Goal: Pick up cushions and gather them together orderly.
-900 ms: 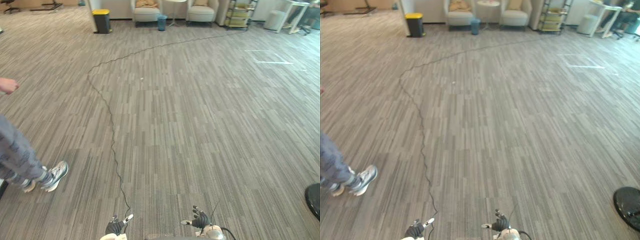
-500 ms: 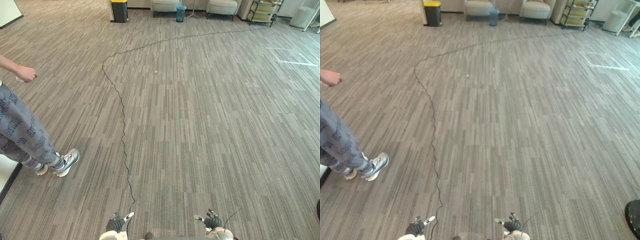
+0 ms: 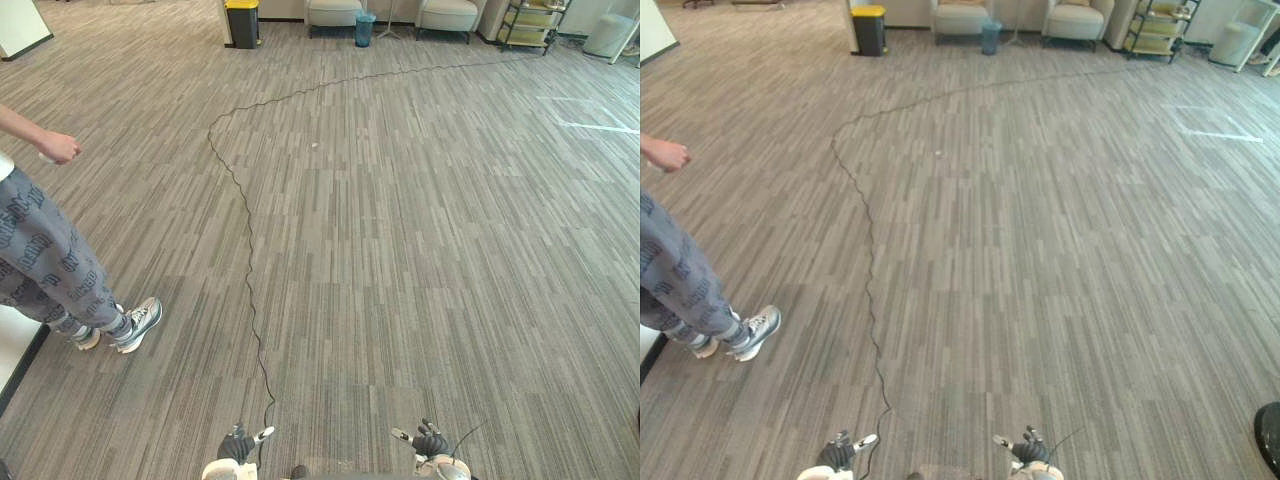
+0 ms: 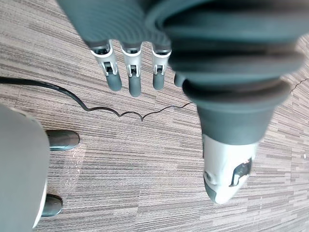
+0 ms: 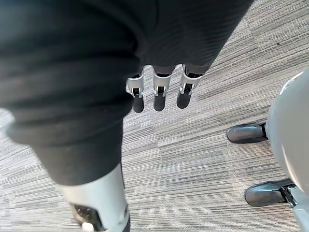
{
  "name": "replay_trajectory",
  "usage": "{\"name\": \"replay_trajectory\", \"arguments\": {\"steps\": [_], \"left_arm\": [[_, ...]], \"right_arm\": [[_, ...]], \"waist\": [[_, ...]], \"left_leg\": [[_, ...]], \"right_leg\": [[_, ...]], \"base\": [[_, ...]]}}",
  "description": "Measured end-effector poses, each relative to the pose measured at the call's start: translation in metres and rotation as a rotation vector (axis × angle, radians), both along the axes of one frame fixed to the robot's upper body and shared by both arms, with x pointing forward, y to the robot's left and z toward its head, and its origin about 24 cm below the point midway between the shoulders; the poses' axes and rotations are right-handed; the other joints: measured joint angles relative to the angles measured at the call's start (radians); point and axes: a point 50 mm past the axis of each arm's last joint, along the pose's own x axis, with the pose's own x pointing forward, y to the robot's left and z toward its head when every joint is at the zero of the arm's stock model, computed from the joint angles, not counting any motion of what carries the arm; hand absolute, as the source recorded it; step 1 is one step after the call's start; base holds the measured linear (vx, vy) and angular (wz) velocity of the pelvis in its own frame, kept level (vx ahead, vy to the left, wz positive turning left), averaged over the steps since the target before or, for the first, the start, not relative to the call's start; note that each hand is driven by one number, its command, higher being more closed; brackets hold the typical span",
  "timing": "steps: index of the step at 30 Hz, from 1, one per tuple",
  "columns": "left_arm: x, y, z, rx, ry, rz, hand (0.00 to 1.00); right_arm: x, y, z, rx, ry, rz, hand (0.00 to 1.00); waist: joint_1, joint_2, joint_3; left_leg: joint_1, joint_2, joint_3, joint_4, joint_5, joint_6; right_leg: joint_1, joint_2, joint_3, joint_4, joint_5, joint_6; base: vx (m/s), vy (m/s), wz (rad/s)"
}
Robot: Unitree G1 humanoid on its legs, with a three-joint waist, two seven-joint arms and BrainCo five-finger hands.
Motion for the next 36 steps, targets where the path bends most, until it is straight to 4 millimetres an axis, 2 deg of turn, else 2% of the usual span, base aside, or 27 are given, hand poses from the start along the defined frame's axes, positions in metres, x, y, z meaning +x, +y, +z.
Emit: {"name": "replay_trajectory", "arguments": {"steps": [17,19,22,25,26,27,28,29,30,31,33,34,35,36], "left_arm": [[0.001,-0.001,0.000,-0.007,0.002,0.004,0.00],[0.005,-0.004,0.000,-0.015,-0.010,0.010,0.00],[0.008,-0.003,0.002,-0.012,-0.023,0.011,0.00],[0.012,0.001,0.004,-0.012,-0.046,0.049,0.00],[0.014,0.000,0.005,-0.016,-0.060,0.058,0.00],[0.015,0.000,0.006,-0.017,-0.066,0.058,0.00],[0.021,0.000,0.009,-0.018,-0.095,0.066,0.00],[0.022,0.000,0.009,-0.019,-0.104,0.070,0.00],[0.025,-0.002,0.011,-0.029,-0.120,0.081,0.00],[0.025,-0.002,0.011,-0.032,-0.124,0.087,0.00],[0.026,-0.002,0.012,-0.034,-0.131,0.097,0.00],[0.028,-0.002,0.013,-0.037,-0.143,0.103,0.00],[0.029,-0.002,0.013,-0.039,-0.147,0.112,0.00],[0.029,-0.002,0.013,-0.038,-0.147,0.116,0.00]], "right_arm": [[0.001,-0.007,0.001,0.015,-0.008,-0.065,0.00],[0.006,-0.008,0.002,0.013,-0.023,-0.063,0.00],[0.012,-0.007,0.004,0.021,-0.051,-0.081,0.00],[0.012,-0.006,0.005,0.026,-0.057,-0.088,0.00],[0.013,-0.005,0.005,0.027,-0.060,-0.090,0.00],[0.013,-0.006,0.005,0.026,-0.062,-0.090,0.00],[0.013,-0.007,0.006,0.022,-0.075,-0.093,0.00],[0.015,-0.007,0.007,0.021,-0.083,-0.092,0.00],[0.015,-0.009,0.008,0.013,-0.084,-0.091,0.00],[0.016,-0.010,0.008,0.009,-0.084,-0.089,0.00],[0.018,-0.008,0.008,0.006,-0.085,-0.072,0.00],[0.020,-0.006,0.009,0.001,-0.085,-0.054,0.00],[0.021,-0.003,0.009,0.000,-0.085,-0.043,0.00],[0.022,-0.001,0.009,0.001,-0.085,-0.030,0.00]], "waist": [[-0.009,0.015,0.016],[-0.009,0.022,0.032],[-0.010,0.019,0.050],[-0.008,0.008,0.063],[-0.007,0.015,0.069],[-0.006,0.018,0.071],[0.001,0.017,0.082],[0.005,0.014,0.089],[0.015,0.024,0.096],[0.014,0.030,0.096],[0.017,0.026,0.095],[0.021,0.027,0.095],[0.025,0.027,0.093],[0.028,0.023,0.090]], "left_leg": [[-0.003,0.006,0.027,0.005,-0.001,-0.001],[-0.005,0.012,0.041,0.006,-0.003,-0.004],[-0.025,0.019,0.054,0.036,-0.020,-0.011],[-0.100,0.041,0.051,0.235,-0.126,-0.017],[-0.148,0.066,0.045,0.369,-0.191,-0.021],[-0.172,0.077,0.045,0.431,-0.213,-0.024],[-0.269,0.109,0.055,0.647,-0.244,-0.027],[-0.288,0.116,0.058,0.698,-0.245,-0.026],[-0.330,0.150,0.074,0.785,-0.277,-0.027],[-0.364,0.178,0.096,0.775,-0.278,-0.029],[-0.410,0.184,0.112,0.701,-0.269,-0.025],[-0.434,0.178,0.116,0.592,-0.221,-0.032],[-0.446,0.170,0.123,0.522,-0.124,-0.046],[-0.441,0.160,0.138,0.502,-0.079,-0.038]], "right_leg": [[-0.013,0.006,0.024,0.007,0.001,-0.002],[-0.035,0.009,0.035,0.037,-0.006,-0.004],[-0.087,0.007,0.049,0.125,-0.050,-0.011],[-0.100,0.000,0.039,0.195,-0.100,-0.019],[-0.099,0.006,0.029,0.221,-0.127,-0.024],[-0.097,0.010,0.024,0.232,-0.138,-0.024],[-0.083,0.011,0.016,0.261,-0.171,-0.033],[-0.076,0.010,0.016,0.263,-0.179,-0.032],[-0.046,0.009,0.011,0.263,-0.200,-0.039],[-0.026,0.001,0.007,0.260,-0.214,-0.032],[-0.025,-0.029,0.011,0.260,-0.230,-0.015],[-0.025,-0.052,0.025,0.253,-0.243,0.003],[-0.016,-0.073,0.042,0.234,-0.251,0.016],[-0.007,-0.087,0.053,0.218,-0.255,0.022]], "base": [[0.00,0.000,-0.03],[-0.01,-0.006,-0.28],[-0.01,-0.024,-0.12],[0.04,-0.075,0.10],[0.02,-0.059,0.16],[0.07,-0.074,0.29],[0.07,-0.020,0.23],[0.12,0.022,0.20],[0.14,0.080,0.10],[0.20,0.146,0.06],[0.22,0.182,-0.03],[0.29,0.259,-0.19],[0.34,0.291,-0.23],[0.42,0.330,-0.23]]}}
